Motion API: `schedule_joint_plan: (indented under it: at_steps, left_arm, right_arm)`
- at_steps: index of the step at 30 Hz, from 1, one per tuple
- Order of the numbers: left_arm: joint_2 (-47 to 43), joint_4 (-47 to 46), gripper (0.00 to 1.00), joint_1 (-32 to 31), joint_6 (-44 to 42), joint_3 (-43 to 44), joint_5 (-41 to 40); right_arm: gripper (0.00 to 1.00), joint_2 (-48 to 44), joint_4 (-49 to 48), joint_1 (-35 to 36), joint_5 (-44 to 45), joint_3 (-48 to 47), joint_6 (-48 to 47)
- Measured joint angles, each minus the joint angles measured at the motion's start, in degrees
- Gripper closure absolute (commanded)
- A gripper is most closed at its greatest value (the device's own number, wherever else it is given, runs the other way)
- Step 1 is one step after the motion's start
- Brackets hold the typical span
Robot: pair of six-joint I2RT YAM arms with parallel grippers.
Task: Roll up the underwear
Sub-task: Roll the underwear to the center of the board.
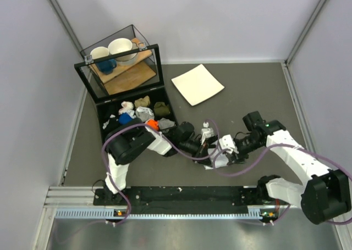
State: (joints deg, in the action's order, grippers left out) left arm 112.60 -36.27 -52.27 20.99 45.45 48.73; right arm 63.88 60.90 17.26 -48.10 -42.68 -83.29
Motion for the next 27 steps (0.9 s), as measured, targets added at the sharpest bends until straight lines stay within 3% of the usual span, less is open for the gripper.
schedule_joint_plan:
  at_steps: [6, 15, 20, 27]
  left_arm:
    - [3.5, -4.0, 0.96, 2.6, 10.0, 0.6, 3.6]
    - [5.0, -5.8, 0.91, 3.5, 17.8, 0.6, 3.8]
    - [5.0, -5.7, 0.73, 3.9, 19.7, 0.5, 2.9]
    - [-3.2, -5.7, 0.56, 4.2, 18.8, -6.2, -5.8]
  right_arm:
    - [0.48, -3.0, -5.7, 9.4, 5.0, 4.8, 0.4]
    - [0.47, -2.9, -15.7, 16.7, 13.4, 9.0, 2.4]
    - [0.50, 0.8, -21.3, 18.0, 17.6, 9.6, 3.5]
    - [0.68, 5.6, -26.3, 18.3, 20.0, 9.6, 5.4]
